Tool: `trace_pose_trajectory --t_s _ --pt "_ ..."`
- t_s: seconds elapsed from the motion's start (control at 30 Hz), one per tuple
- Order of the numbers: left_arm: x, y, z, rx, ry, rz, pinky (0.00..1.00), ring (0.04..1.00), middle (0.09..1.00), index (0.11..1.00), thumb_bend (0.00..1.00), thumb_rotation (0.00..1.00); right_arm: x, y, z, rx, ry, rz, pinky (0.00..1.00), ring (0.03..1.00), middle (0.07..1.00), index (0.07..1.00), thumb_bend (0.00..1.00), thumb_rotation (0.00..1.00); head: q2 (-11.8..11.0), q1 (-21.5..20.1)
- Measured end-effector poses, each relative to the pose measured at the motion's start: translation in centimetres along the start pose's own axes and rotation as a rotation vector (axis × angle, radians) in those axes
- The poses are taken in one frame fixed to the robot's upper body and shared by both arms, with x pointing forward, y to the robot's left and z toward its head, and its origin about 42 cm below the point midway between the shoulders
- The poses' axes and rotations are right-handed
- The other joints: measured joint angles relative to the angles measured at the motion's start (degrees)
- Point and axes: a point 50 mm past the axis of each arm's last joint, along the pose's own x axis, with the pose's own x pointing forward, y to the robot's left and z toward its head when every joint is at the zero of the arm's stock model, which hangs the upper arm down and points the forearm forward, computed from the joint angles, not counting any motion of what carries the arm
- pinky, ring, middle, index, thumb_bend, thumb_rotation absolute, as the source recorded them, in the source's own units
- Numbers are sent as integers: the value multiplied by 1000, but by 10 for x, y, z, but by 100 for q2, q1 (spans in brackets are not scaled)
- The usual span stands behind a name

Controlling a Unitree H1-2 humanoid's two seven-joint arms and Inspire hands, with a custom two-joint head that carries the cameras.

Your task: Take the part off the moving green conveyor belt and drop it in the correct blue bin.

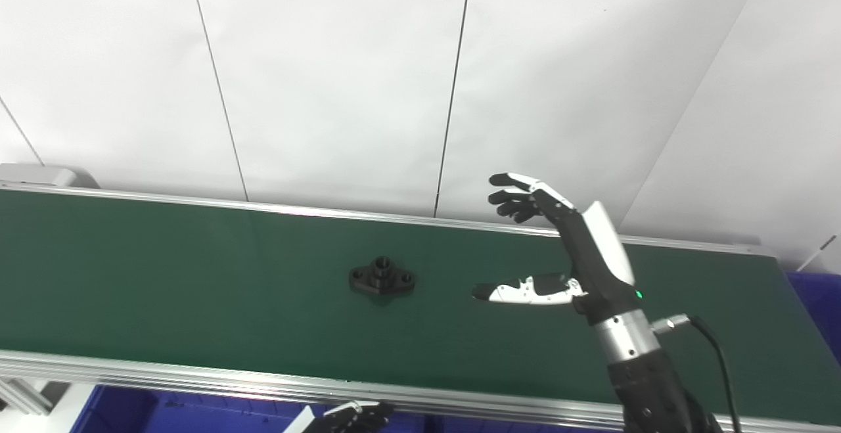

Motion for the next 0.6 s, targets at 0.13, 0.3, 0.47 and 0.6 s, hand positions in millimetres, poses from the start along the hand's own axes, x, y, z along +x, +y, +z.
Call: trace_pose_trajectory --t_s 0.13,0.3,0.47,0.6 --pt "-2 5 -1 -18 6 -11 737 760 773 781 848 182 11 10 -7 -68 64 60 663 706 716 794 863 157 44 -229" --pt "-4 14 -2 -46 7 -18 712 745 764 777 860 192 31 20 -10 -164 94 124 649 711 713 788 886 155 9 -370" --pt "-6 16 -4 -68 15 -30 650 705 752 776 866 222 39 30 -22 -224 133 167 624 694 694 785 897 181 18 -326" --pt "-8 12 -5 -85 16 -27 629 682 749 778 868 223 42 36 -34 -249 173 198 628 693 691 775 896 191 9 -291"
